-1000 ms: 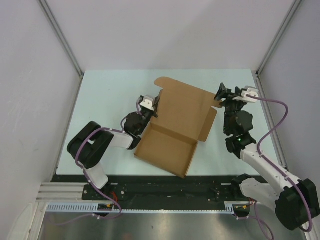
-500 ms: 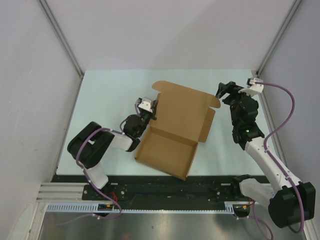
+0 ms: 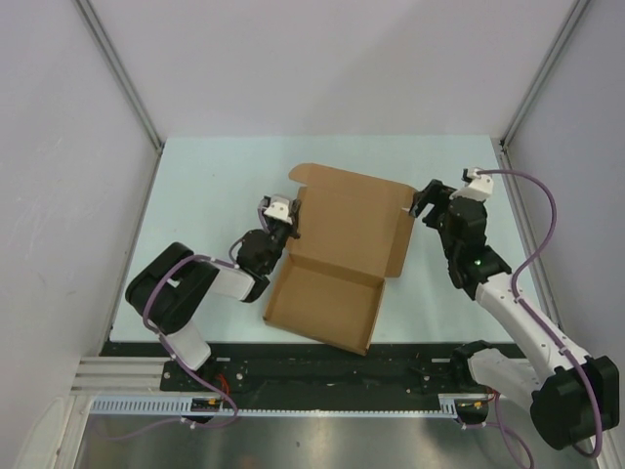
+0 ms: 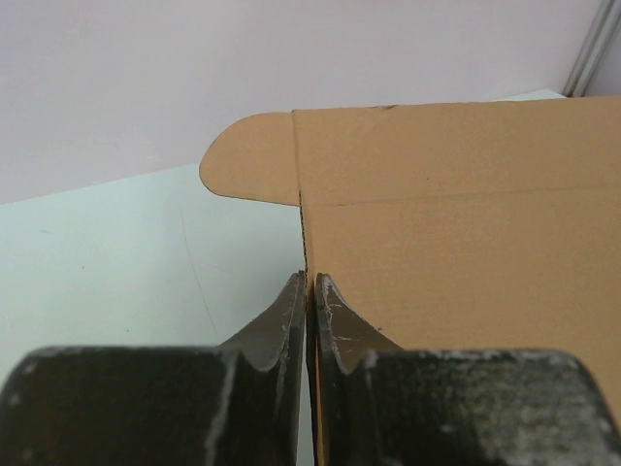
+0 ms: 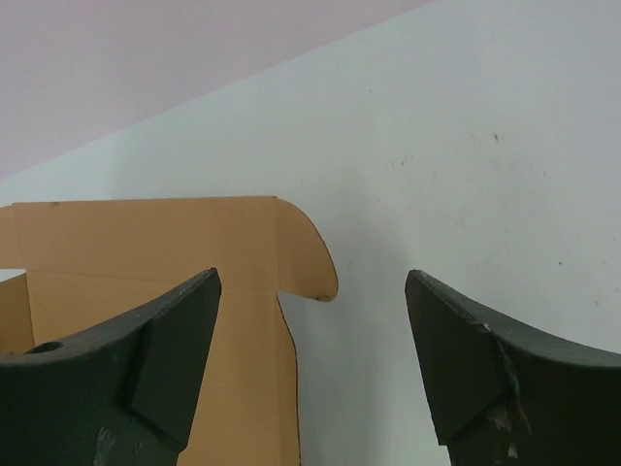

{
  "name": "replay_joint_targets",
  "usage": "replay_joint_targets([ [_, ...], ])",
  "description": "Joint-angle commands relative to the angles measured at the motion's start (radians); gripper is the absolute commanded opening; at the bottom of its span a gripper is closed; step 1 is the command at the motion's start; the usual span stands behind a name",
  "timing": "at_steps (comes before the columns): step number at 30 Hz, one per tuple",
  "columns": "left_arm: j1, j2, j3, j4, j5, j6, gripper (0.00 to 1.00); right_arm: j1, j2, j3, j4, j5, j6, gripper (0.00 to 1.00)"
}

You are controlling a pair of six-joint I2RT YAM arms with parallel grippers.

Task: Fold the paper box

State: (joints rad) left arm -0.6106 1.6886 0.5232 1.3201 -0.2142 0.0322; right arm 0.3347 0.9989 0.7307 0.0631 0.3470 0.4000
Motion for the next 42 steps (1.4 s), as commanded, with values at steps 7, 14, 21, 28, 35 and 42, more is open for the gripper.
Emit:
replay_joint_targets([
  [7, -0.006, -0.041, -0.022, 0.352, -0.063, 0.038, 0.14, 0.081, 0.089, -0.037, -0.017, -0.069, 0.077, 0.84],
  [14, -0.009, -0.076, -0.06, 0.329, -0.114, 0.054, 0.14, 0.161, 0.093, -0.099, -0.013, -0.049, 0.08, 0.76],
  [21, -0.02, -0.124, -0.1, 0.343, -0.132, 0.052, 0.14, 0.175, 0.127, -0.145, 0.044, -0.06, 0.097, 0.42],
  [28, -0.043, -0.174, -0.121, 0.311, -0.157, 0.046, 0.22, 0.187, 0.132, -0.185, 0.102, -0.079, 0.106, 0.09],
  [35, -0.048, -0.26, -0.086, 0.125, -0.234, -0.023, 0.45, 0.21, 0.07, -0.211, 0.207, 0.019, 0.039, 0.0],
  [42, 0.087, -0.438, 0.092, -0.542, -0.197, -0.268, 0.63, 0.187, 0.041, -0.186, 0.311, 0.078, -0.053, 0.0],
])
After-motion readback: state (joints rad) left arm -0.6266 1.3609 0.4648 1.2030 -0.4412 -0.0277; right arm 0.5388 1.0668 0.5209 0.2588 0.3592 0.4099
